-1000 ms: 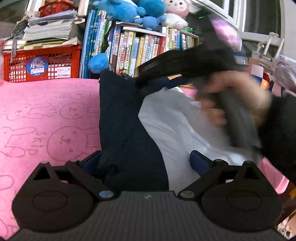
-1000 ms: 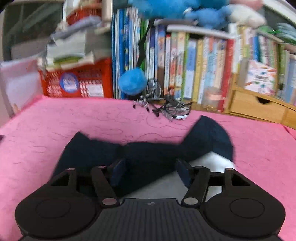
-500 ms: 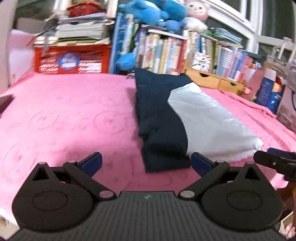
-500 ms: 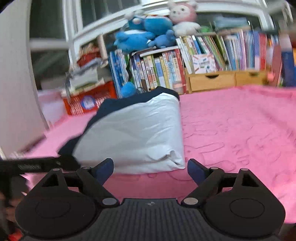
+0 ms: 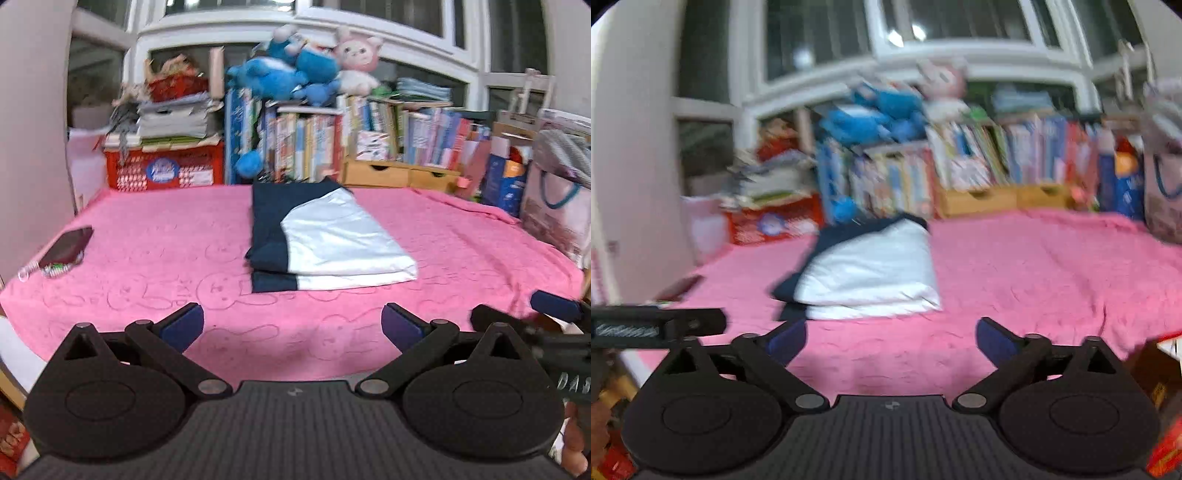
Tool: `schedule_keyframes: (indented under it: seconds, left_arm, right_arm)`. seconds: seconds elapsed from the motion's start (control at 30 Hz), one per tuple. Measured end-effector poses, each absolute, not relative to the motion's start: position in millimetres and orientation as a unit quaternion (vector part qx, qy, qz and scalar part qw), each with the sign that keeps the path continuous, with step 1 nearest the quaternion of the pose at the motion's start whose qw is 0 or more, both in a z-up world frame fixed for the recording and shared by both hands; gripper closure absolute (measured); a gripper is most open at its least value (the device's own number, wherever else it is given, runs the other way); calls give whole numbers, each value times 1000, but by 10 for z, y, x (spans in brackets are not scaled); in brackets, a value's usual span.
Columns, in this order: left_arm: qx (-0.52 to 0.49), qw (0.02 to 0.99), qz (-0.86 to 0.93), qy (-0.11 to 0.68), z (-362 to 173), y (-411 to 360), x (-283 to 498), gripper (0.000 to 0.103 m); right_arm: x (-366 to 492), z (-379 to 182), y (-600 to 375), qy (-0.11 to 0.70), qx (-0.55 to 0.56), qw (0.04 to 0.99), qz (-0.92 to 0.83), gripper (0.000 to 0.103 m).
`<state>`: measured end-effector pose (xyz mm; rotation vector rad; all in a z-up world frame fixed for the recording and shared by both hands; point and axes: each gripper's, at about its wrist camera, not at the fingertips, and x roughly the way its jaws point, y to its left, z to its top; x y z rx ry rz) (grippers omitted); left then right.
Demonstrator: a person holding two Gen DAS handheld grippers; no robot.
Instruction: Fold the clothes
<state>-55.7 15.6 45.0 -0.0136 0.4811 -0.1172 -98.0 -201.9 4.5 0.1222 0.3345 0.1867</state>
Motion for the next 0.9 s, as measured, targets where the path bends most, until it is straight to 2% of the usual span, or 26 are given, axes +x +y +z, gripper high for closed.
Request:
schedule_keyframes:
  seconds: [0.1, 0.37, 0.9]
  left_arm:
    - [3, 972, -51, 230, 566, 68, -531, 0]
    - [20, 962, -25, 270, 347, 1, -466, 0]
    - [23, 956, -21, 290, 235, 19, -469, 0]
  right_arm:
    - [-1053, 159, -1988, 144, 49, 982, 115, 0]
    - [-918, 75, -1975, 179, 60, 977, 94, 0]
    - [-863, -42, -1947, 202, 61, 973, 88, 0]
